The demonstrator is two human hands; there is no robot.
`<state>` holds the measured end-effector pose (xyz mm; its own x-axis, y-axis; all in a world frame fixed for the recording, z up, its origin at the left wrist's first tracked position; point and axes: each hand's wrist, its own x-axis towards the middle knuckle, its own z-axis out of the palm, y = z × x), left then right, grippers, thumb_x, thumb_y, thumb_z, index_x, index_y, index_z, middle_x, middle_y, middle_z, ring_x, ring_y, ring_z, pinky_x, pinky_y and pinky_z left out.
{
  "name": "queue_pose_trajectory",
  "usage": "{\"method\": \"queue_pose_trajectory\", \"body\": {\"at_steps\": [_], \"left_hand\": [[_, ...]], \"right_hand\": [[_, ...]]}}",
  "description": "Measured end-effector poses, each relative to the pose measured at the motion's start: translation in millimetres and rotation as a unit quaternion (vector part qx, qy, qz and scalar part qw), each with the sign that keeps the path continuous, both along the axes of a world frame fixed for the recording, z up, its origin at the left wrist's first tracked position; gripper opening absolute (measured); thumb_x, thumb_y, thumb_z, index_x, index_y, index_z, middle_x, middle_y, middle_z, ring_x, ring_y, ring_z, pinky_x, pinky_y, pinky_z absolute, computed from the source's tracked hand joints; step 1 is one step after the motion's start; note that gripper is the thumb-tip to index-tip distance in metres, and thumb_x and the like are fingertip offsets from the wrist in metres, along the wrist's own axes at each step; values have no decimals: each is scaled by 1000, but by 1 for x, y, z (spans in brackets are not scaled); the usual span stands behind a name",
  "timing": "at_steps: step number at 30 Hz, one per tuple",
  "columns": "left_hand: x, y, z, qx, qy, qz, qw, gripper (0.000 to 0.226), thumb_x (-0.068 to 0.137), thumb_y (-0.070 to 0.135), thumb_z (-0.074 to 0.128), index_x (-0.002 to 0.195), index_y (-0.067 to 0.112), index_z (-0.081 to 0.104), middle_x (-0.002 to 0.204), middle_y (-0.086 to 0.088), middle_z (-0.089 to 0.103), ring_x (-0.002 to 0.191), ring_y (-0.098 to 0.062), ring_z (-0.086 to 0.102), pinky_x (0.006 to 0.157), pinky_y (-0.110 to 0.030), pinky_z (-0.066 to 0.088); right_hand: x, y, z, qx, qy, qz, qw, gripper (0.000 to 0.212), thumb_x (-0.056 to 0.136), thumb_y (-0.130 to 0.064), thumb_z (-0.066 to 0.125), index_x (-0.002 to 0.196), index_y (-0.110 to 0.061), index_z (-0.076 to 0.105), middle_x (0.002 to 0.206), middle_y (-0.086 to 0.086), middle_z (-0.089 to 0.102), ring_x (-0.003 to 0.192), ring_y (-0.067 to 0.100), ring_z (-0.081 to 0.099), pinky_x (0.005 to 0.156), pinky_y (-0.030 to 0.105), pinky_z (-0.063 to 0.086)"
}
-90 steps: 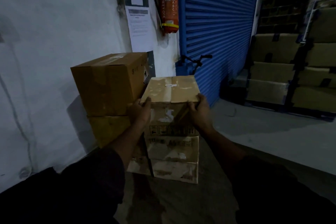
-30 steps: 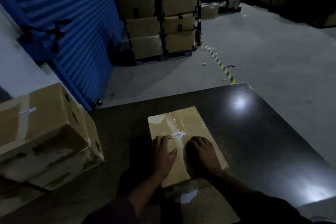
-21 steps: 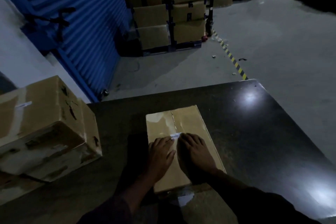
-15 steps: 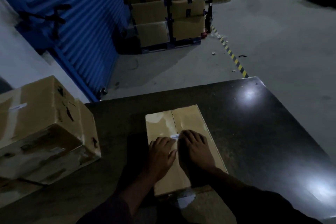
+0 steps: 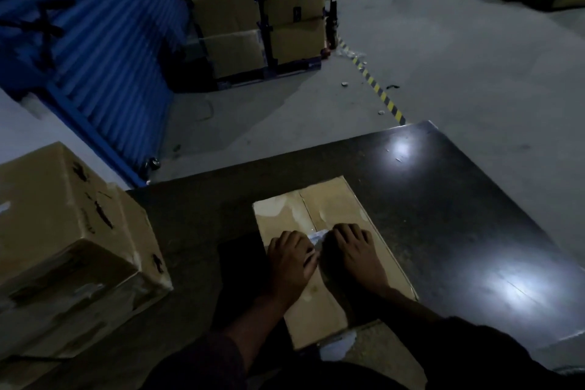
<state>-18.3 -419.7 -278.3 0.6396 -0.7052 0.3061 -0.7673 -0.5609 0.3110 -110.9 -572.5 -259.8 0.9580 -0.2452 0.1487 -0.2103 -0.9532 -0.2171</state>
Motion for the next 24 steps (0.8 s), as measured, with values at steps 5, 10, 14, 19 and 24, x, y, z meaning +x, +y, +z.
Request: {"method": "queue_pose_trajectory", "body": {"at_steps": [5,10,14,19,24], "left_hand": [[1,1,-1,-4,-6,-20,1000,19,89,38,54,99,27,66,94,7,62,89,-16,58,71,-33,47],[3,4,-2,-23,26,-4,999,20,91,40,53,97,29,69,95,8,61,89,-15,55,73,-34,46],[4,5,-2,-36,46,4,998,14,90,37,57,94,30,68,95,10,59,91,-14,55,75,-34,45],[4,5,-3,-42,52,9,998,19,90,39,53,96,28,68,98,10,61,93,-14,56,76,-34,46],[3,5,-2,-51,59,18,997,13,89,37,58,94,30,67,97,11,60,92,-12,54,77,-34,46]], "right_hand": [[0,7,8,6,17,-3,1000,47,83,-51,40,117,-22,55,118,0,54,106,22,50,91,40,41],[2,9,6,9,38,-36,999,41,84,-49,42,113,-23,53,117,0,52,106,23,49,89,38,39],[-2,13,5,-5,12,-46,999,36,85,-45,46,112,-23,50,112,0,50,100,26,51,83,38,40],[-2,14,5,4,14,-70,997,36,85,-44,49,115,-24,51,114,1,48,101,26,47,83,37,32],[-2,17,6,7,9,-76,997,41,85,-48,46,119,-26,49,116,0,47,102,24,44,84,37,35]]}}
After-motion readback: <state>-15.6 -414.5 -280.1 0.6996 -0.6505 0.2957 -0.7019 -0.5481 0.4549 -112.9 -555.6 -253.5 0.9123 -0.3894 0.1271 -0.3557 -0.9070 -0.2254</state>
